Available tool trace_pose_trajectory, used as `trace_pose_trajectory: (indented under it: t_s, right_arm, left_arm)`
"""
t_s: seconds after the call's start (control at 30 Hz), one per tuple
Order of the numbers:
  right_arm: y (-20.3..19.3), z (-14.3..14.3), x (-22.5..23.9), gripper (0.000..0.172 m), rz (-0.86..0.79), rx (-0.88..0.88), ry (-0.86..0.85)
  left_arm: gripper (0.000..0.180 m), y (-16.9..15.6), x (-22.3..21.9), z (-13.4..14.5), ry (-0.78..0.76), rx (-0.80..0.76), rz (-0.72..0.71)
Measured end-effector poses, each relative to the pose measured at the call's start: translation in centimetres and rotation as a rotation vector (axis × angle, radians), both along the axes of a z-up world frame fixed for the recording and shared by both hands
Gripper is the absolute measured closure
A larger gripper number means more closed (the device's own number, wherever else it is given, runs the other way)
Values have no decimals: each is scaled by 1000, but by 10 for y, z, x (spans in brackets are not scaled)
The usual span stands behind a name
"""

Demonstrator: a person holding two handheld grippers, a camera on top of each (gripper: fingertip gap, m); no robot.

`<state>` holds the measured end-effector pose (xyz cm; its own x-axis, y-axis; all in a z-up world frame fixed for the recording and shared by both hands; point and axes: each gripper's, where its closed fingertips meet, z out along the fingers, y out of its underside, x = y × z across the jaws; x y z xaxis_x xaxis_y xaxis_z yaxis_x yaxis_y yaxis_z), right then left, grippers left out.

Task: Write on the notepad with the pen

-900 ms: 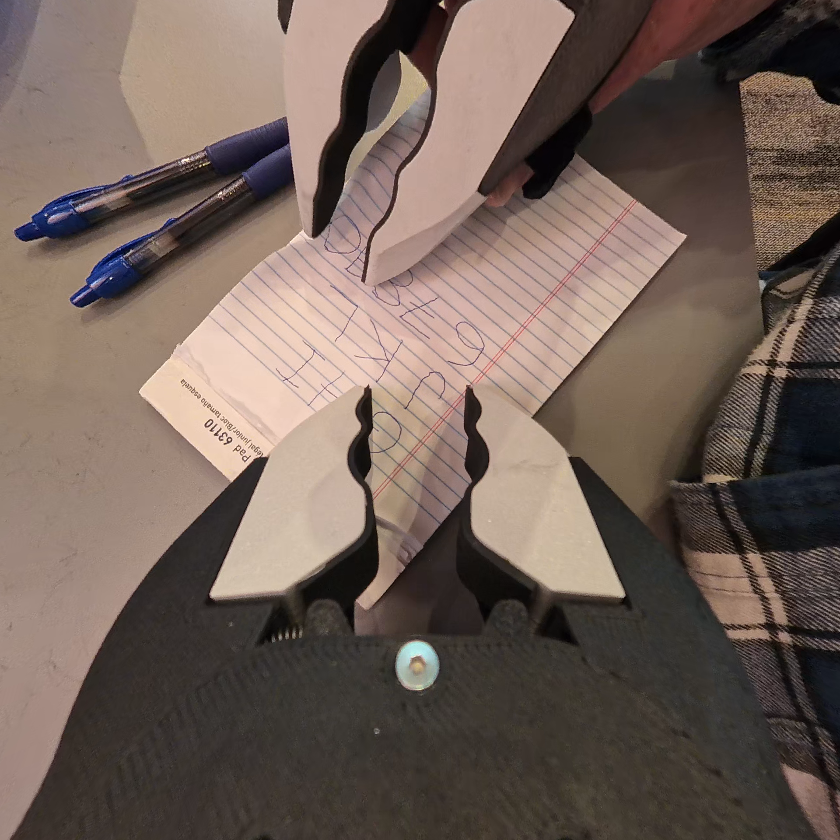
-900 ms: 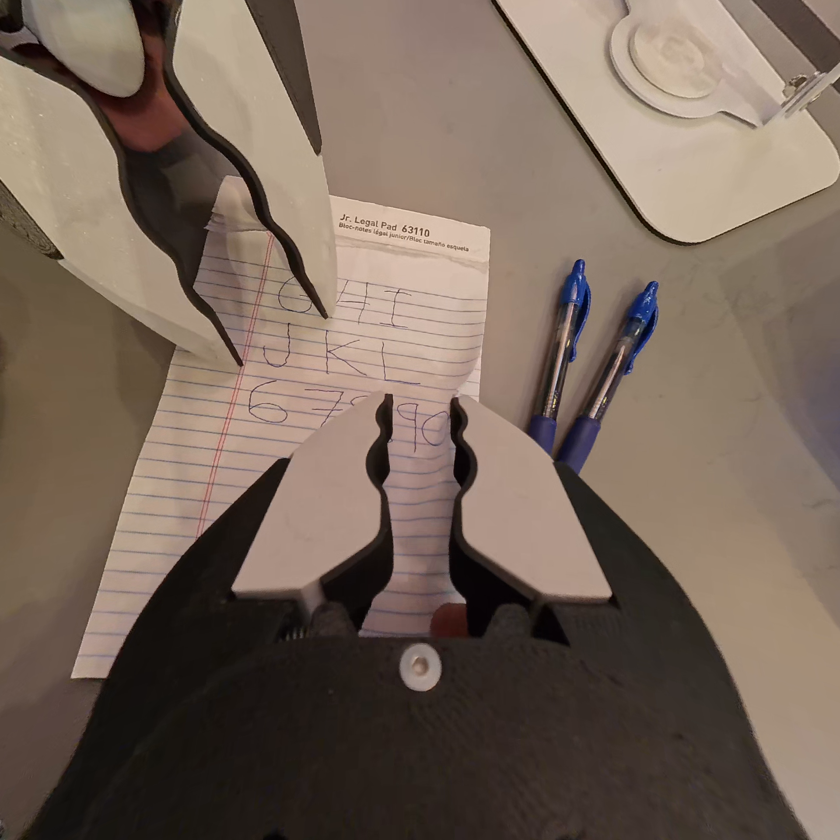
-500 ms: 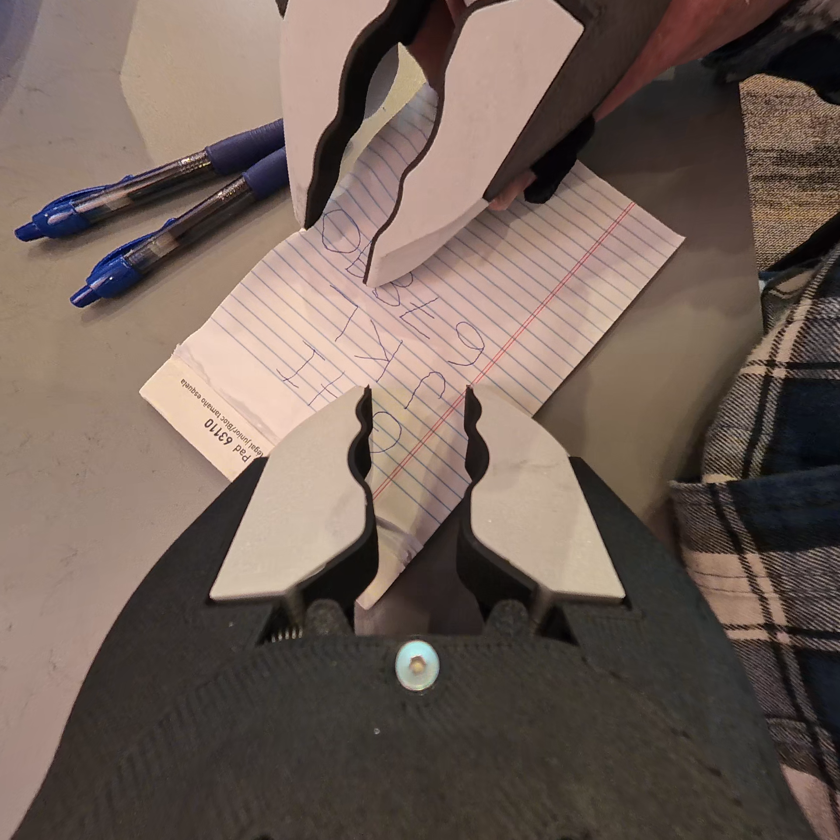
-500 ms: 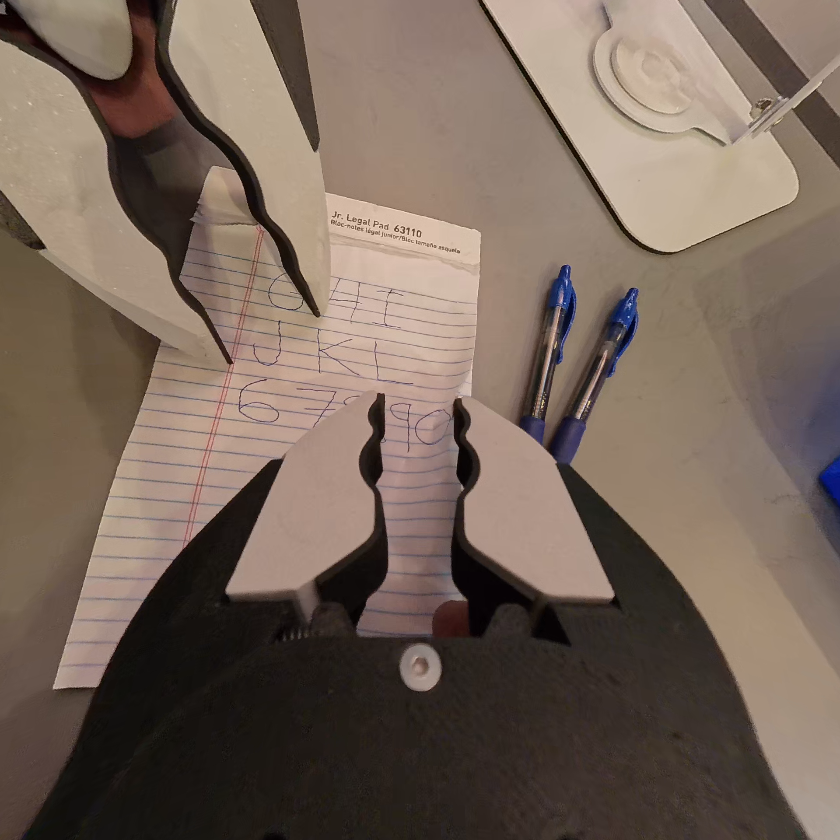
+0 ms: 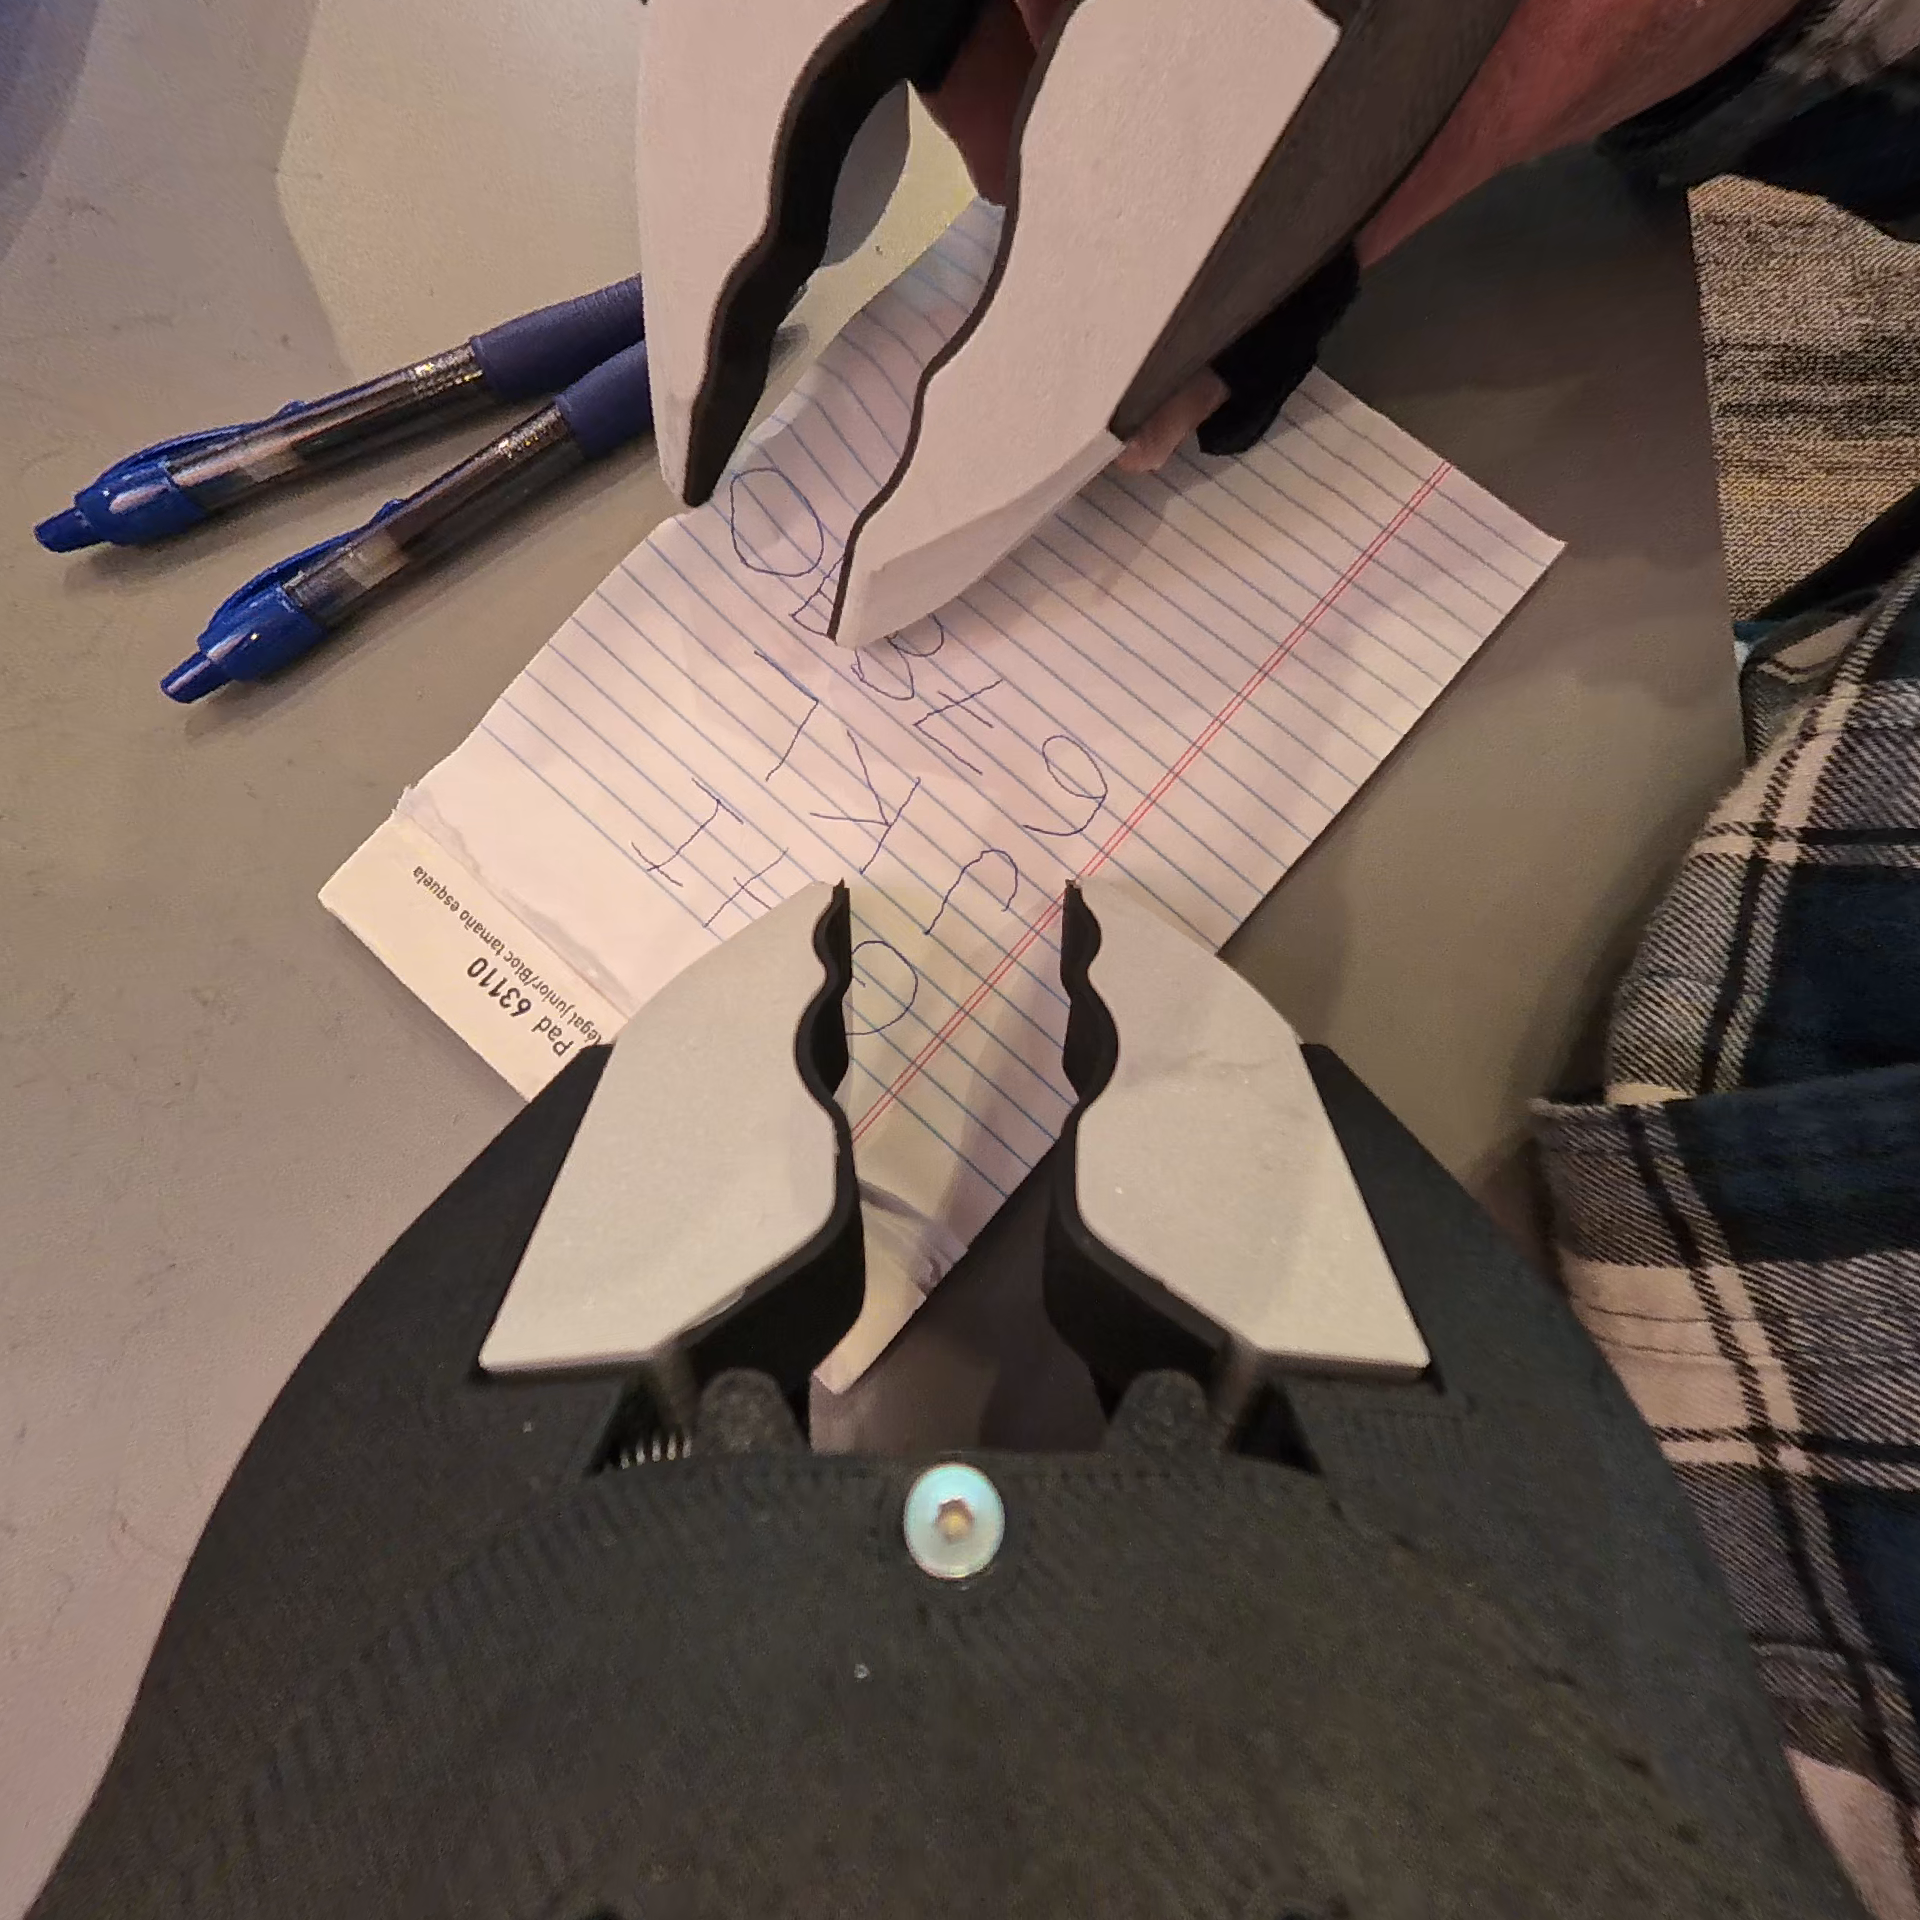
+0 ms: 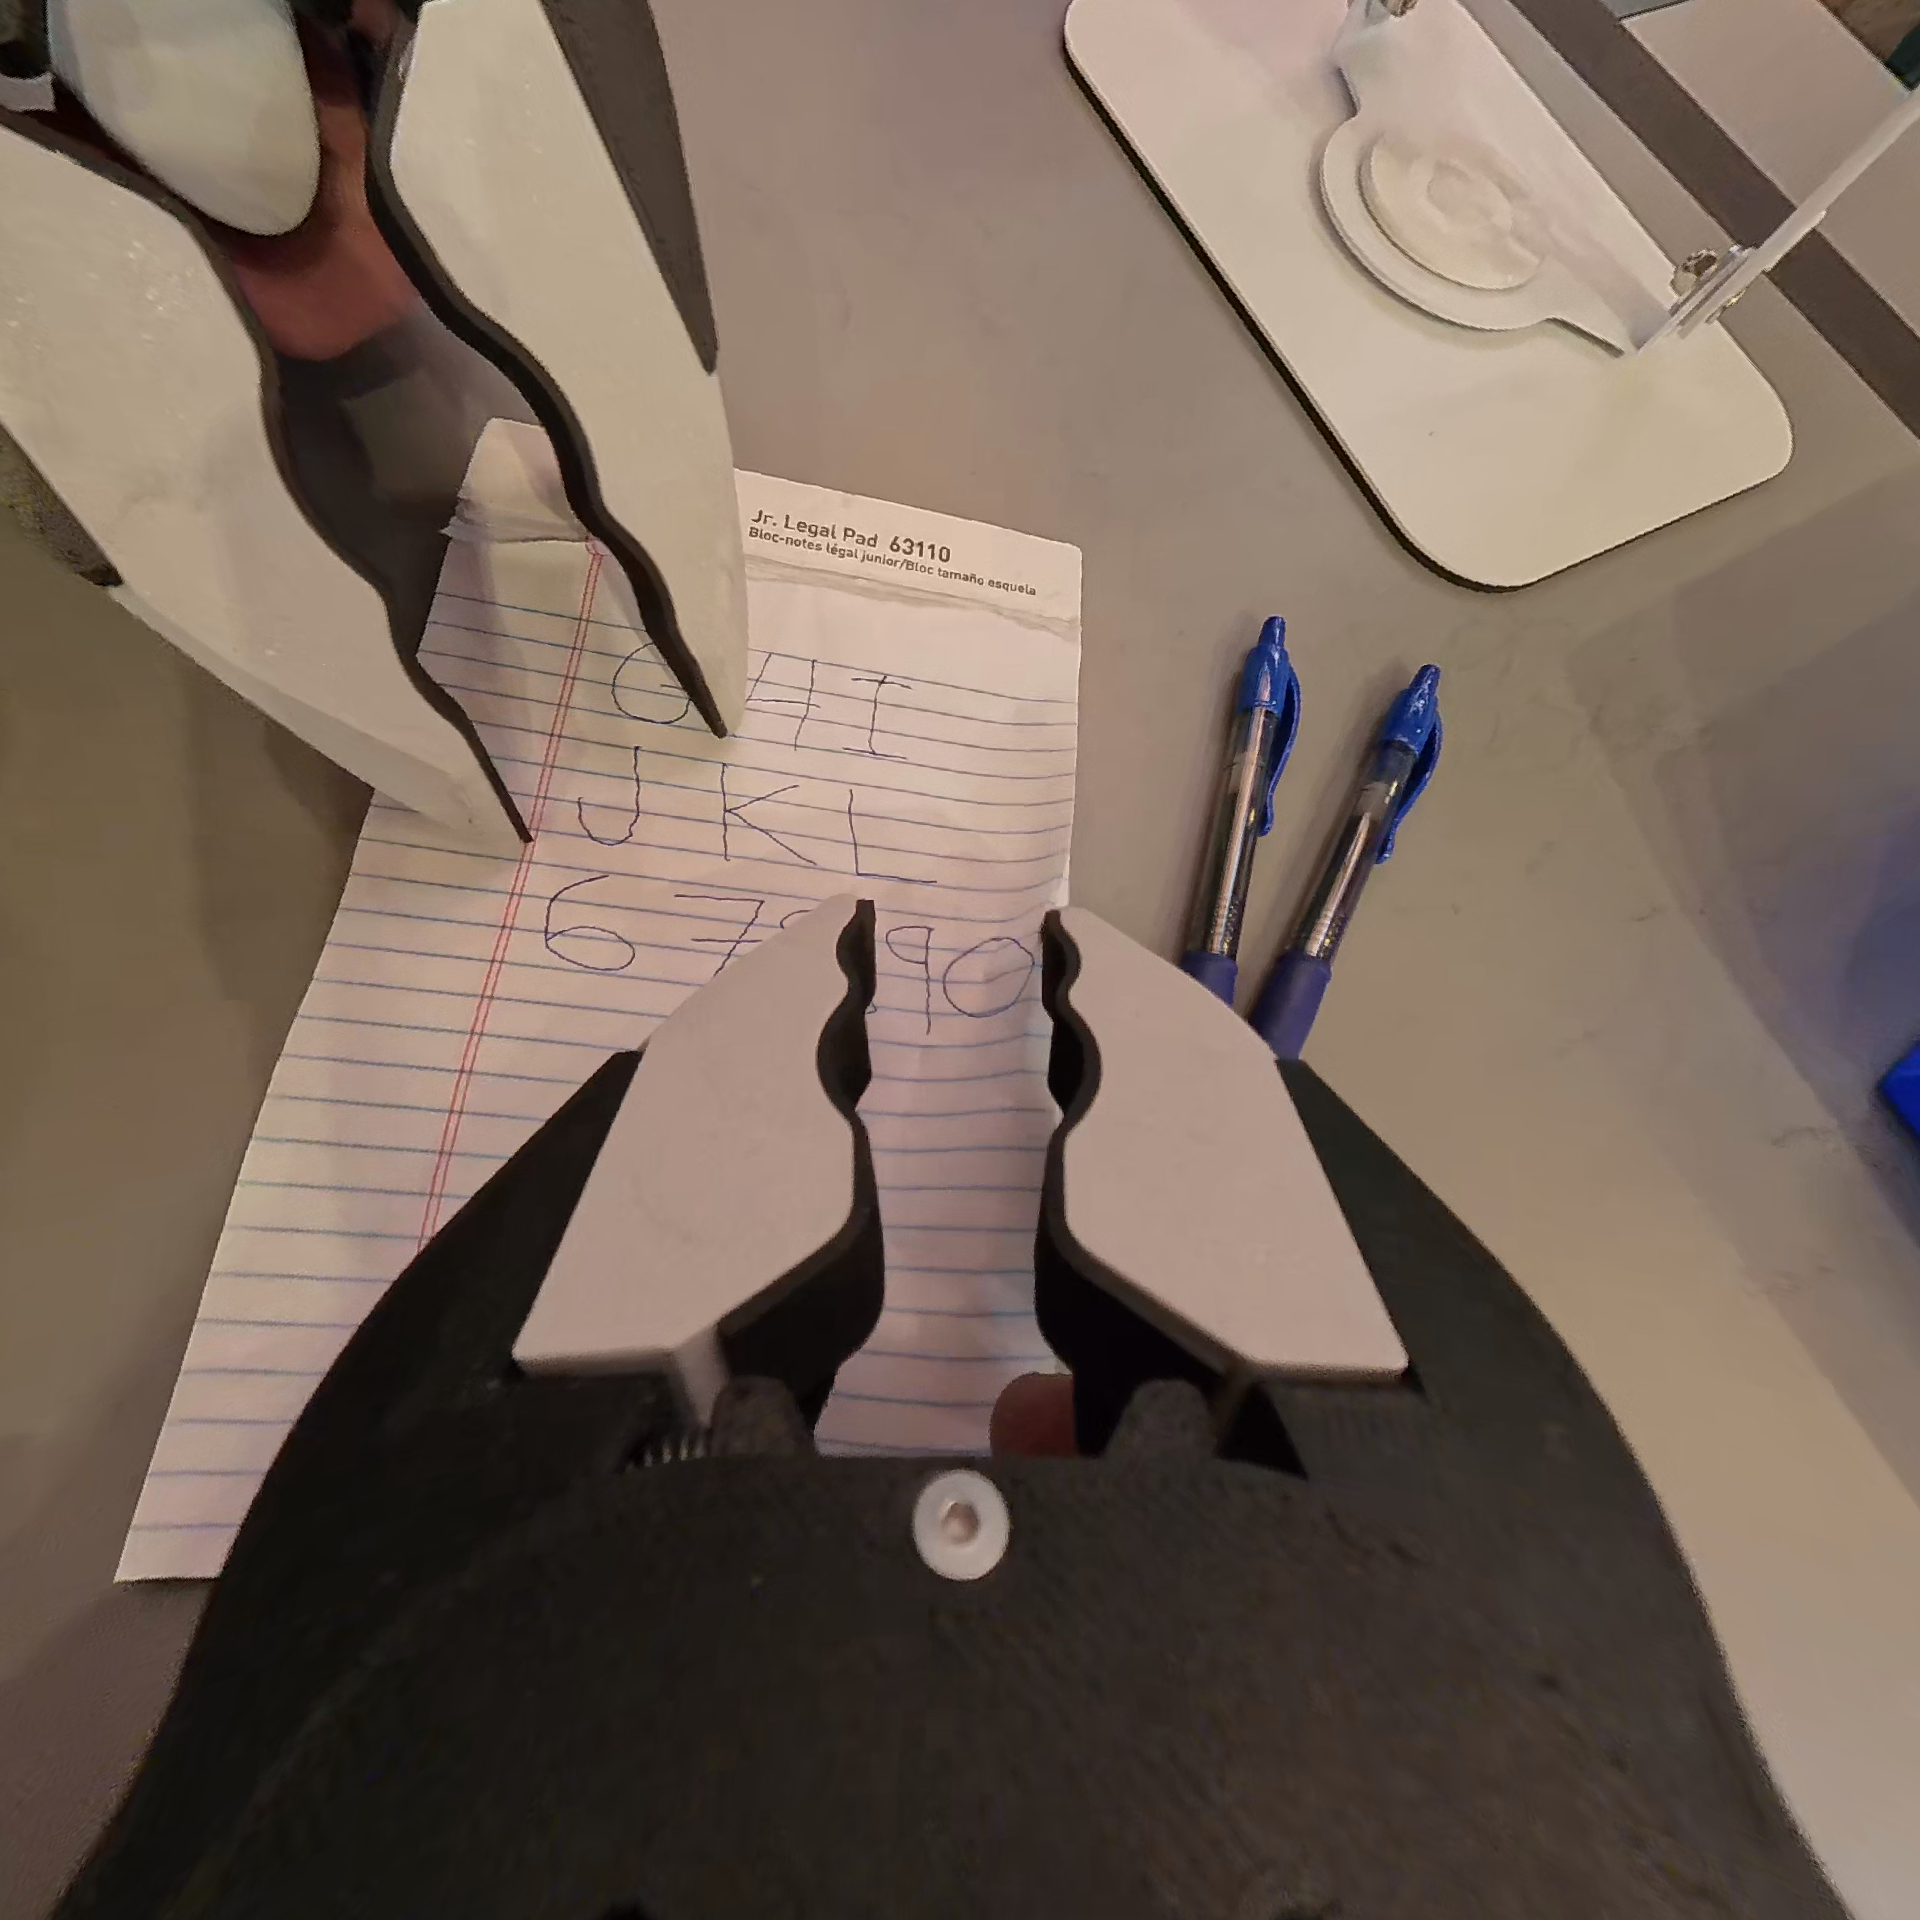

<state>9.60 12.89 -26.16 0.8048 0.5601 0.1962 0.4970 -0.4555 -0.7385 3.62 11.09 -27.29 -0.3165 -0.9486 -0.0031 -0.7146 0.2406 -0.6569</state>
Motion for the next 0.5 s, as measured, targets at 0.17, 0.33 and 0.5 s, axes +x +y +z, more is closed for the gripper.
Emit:
trace_pose_trajectory:
  t_s: [0.17,0.33,0.5]
  right_arm:
    - [-1,0,-2,144,16,4,-19]
    - [-2,-2,-7,151,50,6,-58]
    - [-2,-3,-7,152,48,-7,-61]
  left_arm:
    - [142,0,0,-1,-1,0,0]
    - [142,0,0,-1,-1,0,0]
    - [142,1,0,-2,0,1,0]
